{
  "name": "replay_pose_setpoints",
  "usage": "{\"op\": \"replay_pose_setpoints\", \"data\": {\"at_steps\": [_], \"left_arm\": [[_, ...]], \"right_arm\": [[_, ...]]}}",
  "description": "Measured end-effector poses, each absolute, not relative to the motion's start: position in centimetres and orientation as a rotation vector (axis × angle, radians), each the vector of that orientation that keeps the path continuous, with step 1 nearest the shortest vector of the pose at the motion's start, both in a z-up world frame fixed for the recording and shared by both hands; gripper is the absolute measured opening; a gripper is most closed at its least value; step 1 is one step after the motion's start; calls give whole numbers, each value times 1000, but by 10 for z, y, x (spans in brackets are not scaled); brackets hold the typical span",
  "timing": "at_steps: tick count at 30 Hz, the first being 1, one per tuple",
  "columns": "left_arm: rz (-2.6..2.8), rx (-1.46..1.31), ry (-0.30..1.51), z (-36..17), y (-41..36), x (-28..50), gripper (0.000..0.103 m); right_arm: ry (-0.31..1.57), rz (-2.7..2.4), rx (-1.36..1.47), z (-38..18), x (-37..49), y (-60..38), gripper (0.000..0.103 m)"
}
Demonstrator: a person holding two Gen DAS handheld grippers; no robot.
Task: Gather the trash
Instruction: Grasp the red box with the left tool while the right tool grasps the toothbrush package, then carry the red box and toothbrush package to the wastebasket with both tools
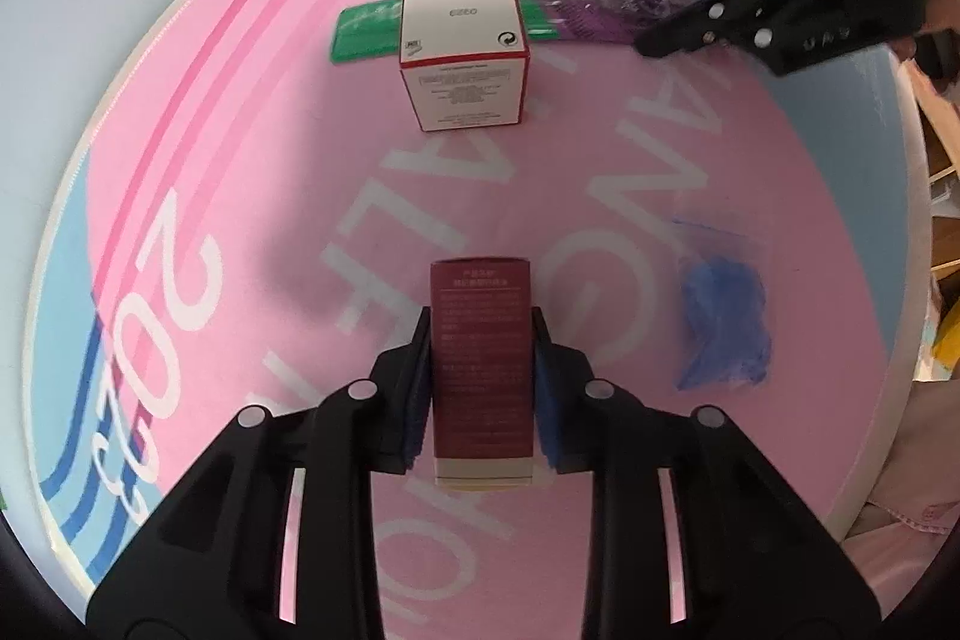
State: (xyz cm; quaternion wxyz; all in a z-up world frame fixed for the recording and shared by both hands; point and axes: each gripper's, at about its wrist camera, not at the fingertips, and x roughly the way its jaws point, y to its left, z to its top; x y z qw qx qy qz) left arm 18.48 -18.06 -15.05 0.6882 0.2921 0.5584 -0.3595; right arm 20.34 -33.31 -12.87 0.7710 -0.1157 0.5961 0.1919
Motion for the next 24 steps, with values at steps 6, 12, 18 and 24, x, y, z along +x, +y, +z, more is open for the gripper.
{"op": "replay_pose_setpoints", "data": {"at_steps": [6, 12, 18, 24], "left_arm": [[-775, 637, 1244, -144, -172, 187, 27], [-765, 627, 1216, -129, -167, 171, 27], [-782, 614, 1160, -107, -165, 155, 27], [-847, 639, 1080, -79, -169, 136, 27]], "right_arm": [[1294, 382, -196, -121, 200, -342, 44], [1261, 331, -144, -99, 189, -355, 44], [1220, 263, -106, -71, 165, -371, 44], [1176, 182, -62, -43, 120, -380, 44]]}}
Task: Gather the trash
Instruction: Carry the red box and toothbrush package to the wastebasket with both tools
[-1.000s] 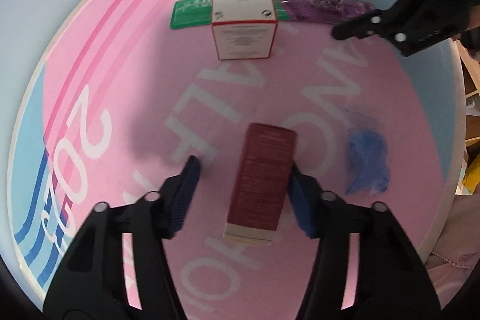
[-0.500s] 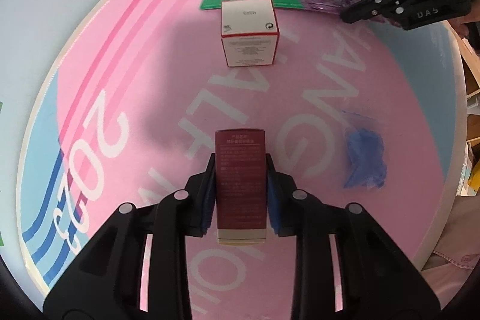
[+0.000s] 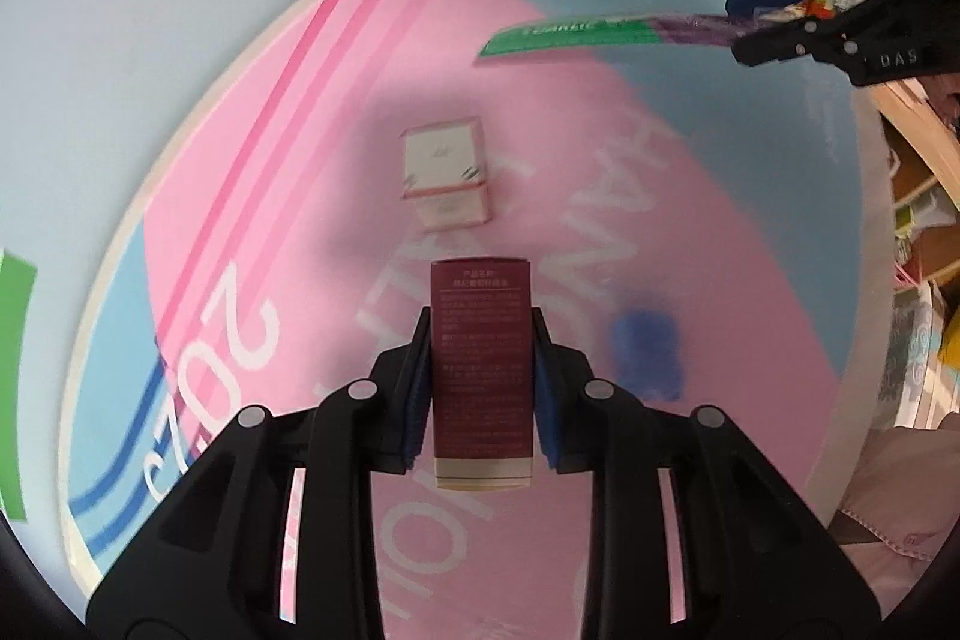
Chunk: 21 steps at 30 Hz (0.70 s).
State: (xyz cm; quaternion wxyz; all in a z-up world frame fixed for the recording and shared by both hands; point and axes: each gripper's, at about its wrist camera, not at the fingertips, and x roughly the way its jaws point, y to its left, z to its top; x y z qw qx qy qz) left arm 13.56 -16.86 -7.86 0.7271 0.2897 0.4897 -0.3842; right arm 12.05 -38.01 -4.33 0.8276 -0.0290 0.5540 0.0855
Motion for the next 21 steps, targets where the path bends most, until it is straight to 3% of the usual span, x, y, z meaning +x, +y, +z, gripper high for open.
{"op": "replay_pose_setpoints", "data": {"at_steps": [13, 21], "left_arm": [[-1095, 799, 937, -37, -238, 60, 27], [-1287, 891, 861, -45, -302, -10, 27]], "right_arm": [[1140, -41, 78, -14, -15, -414, 44], [1096, -225, 209, 1, -131, -444, 44]]}}
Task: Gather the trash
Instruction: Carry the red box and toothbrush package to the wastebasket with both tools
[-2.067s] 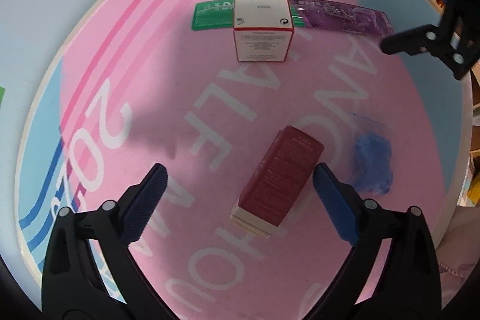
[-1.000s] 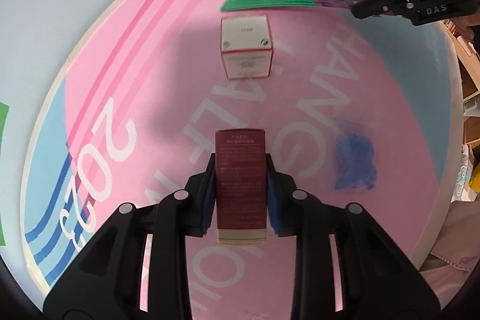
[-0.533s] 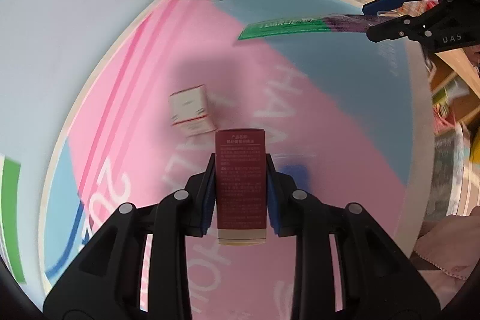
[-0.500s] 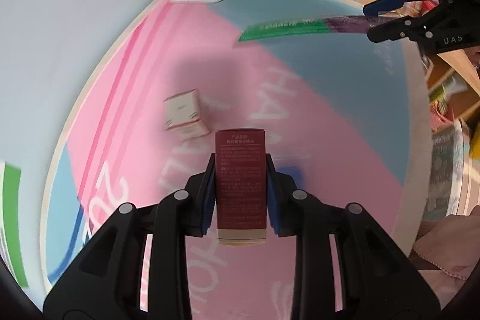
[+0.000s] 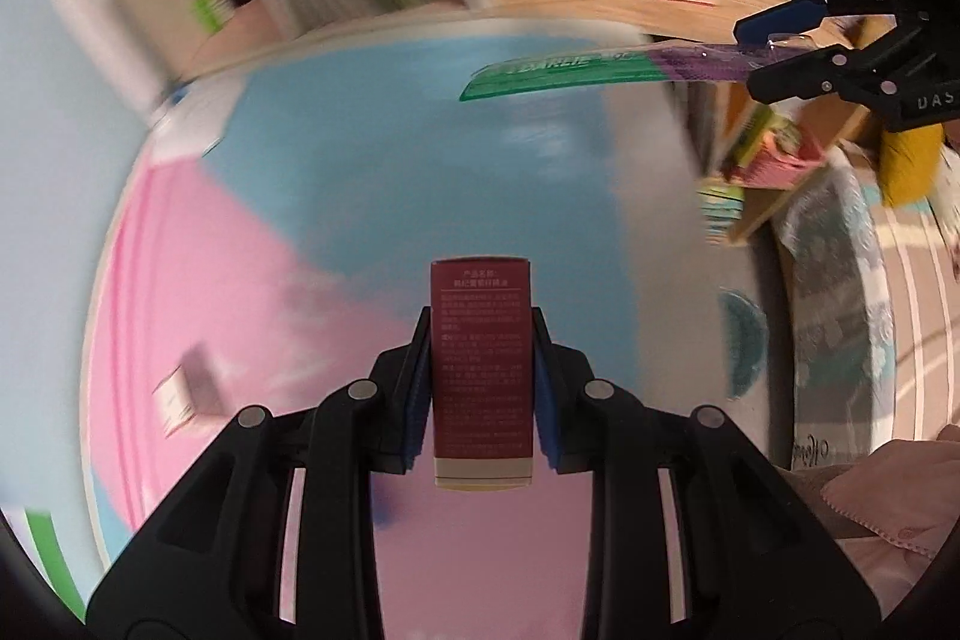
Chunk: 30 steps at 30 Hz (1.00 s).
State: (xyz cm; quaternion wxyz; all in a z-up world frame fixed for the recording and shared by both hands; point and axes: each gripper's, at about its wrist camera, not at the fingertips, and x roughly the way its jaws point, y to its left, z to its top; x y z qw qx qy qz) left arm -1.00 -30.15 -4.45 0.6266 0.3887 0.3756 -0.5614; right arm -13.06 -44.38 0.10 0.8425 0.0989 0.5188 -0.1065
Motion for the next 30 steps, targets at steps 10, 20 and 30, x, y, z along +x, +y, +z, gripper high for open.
{"op": "replay_pose_setpoints", "data": {"at_steps": [10, 20, 30], "left_arm": [[-1529, 1007, 767, -46, -356, -144, 27], [-1704, 1115, 771, -60, -383, -256, 27], [-1793, 1224, 873, -107, -388, -332, 26]], "right_arm": [[1068, -426, 327, 7, -286, -458, 44], [1073, -554, 465, -5, -404, -443, 29], [1144, -563, 599, -66, -449, -427, 29]]}}
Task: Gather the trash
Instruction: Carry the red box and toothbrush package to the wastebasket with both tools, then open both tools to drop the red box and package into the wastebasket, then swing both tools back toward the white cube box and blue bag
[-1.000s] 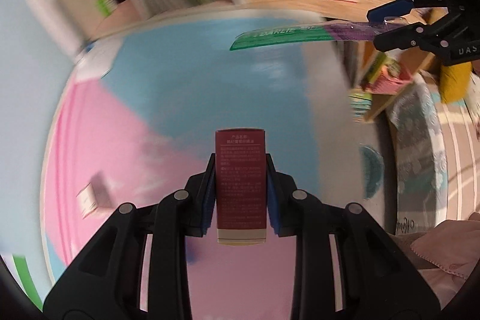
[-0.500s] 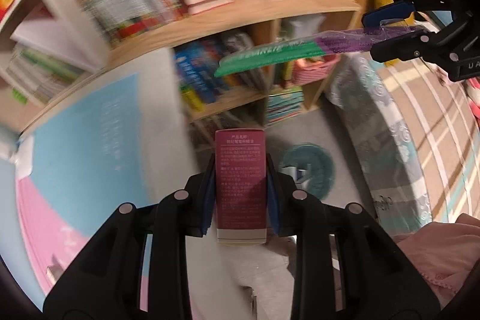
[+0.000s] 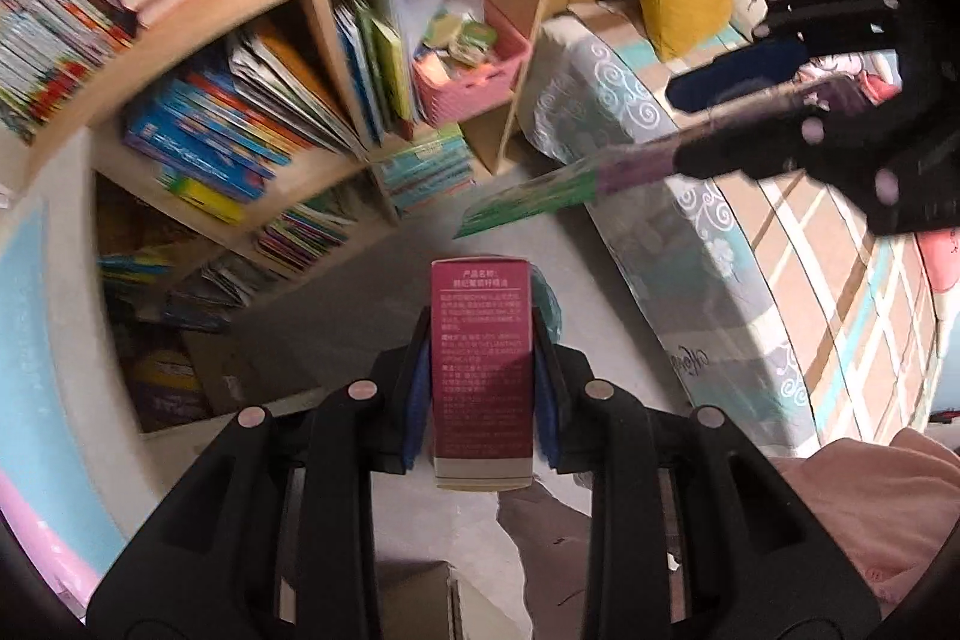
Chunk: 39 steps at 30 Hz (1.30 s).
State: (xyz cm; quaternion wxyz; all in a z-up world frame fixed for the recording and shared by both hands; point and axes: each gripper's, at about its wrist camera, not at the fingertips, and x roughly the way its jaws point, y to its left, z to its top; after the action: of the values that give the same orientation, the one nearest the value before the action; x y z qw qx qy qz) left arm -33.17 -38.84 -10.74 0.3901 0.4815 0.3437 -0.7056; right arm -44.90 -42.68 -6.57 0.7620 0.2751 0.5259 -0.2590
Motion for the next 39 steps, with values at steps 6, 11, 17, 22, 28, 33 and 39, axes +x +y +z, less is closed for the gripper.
{"op": "replay_pose_setpoints", "data": {"at_steps": [6, 11, 17, 22, 28, 33, 39], "left_arm": [[-1789, 1269, 889, -121, -390, -342, 26], [-1787, 1303, 896, -131, -390, -352, 26], [-1796, 1331, 912, -140, -392, -360, 26], [-1802, 1356, 919, -147, -393, -368, 27], [-1792, 1354, 896, -149, -396, -374, 79], [-1792, 1370, 881, -148, -399, -376, 79], [-1775, 1373, 885, -149, -401, -372, 80]], "right_arm": [[1135, -557, 684, -84, -463, -428, 29], [1142, -552, 698, -89, -469, -428, 29], [1151, -551, 720, -95, -475, -426, 29], [1156, -548, 738, -100, -481, -427, 29], [1147, -547, 767, -104, -486, -429, 59], [1118, -569, 768, -98, -493, -431, 64], [1130, -577, 778, -99, -499, -433, 64]]}}
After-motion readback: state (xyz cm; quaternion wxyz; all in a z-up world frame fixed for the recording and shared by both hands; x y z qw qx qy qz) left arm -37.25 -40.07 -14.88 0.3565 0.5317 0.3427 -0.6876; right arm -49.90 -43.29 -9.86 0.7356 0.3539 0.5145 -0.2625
